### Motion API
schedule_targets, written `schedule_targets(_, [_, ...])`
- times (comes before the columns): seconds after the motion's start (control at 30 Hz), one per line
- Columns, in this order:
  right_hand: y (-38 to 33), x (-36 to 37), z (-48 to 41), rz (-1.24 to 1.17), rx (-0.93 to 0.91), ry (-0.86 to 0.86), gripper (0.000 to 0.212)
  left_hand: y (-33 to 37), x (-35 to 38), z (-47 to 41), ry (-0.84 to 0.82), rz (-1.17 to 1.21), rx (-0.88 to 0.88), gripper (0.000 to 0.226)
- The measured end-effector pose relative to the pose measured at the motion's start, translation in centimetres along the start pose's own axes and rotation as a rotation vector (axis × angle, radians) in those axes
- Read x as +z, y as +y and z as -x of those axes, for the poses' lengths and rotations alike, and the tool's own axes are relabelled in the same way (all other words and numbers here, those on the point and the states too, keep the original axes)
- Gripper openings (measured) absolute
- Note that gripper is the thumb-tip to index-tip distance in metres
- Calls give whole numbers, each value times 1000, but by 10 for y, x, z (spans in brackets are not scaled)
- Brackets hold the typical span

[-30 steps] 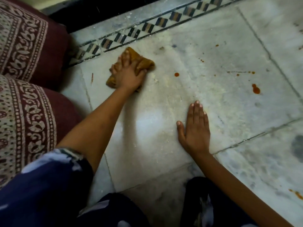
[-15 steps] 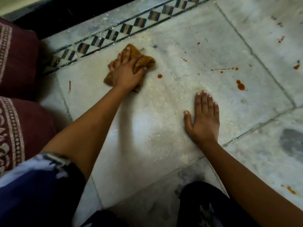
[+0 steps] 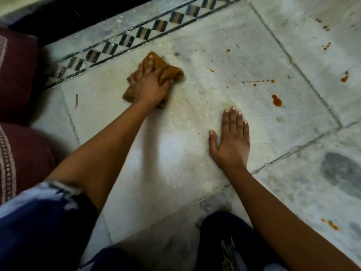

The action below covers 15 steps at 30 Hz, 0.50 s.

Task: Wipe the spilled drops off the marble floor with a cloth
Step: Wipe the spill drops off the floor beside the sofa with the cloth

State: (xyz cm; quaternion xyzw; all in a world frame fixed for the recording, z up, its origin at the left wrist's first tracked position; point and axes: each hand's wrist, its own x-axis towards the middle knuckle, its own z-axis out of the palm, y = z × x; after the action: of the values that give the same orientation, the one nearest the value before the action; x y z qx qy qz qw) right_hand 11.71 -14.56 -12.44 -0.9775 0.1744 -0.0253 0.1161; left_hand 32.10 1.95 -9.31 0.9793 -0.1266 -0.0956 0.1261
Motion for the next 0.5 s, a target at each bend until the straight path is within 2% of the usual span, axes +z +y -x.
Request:
schedule_targets(0.07, [0,-1,0,-10,3,0,70,31,7,-7,-90,-33,94,54])
schedule_targets(0.13, [0,-1,0,-15,5,4,70,45,15,15,-175,-79,279,59])
schedule_targets(0.2, [0,-1,-1,-28,8,-8,70,32,12,48,-227,-92,455,65])
schedule_targets(0.27, [0,-3,0,-45,6,-15,70,2,1,76,-253,-107,541,68])
schedule_targets(0.33, [-3,-3,-1,-54,15,-27,69,-30,-14,78,-257,-148,461,69])
schedule_targets(0.4, [-4,-6,0,-72,9,-53,69,-51,-24,55,-254,-197,303,69])
schedule_targets(0.5, [-4,-9,-1,-66,8,-61,69,-47,-32,6,-297,-114,118,60])
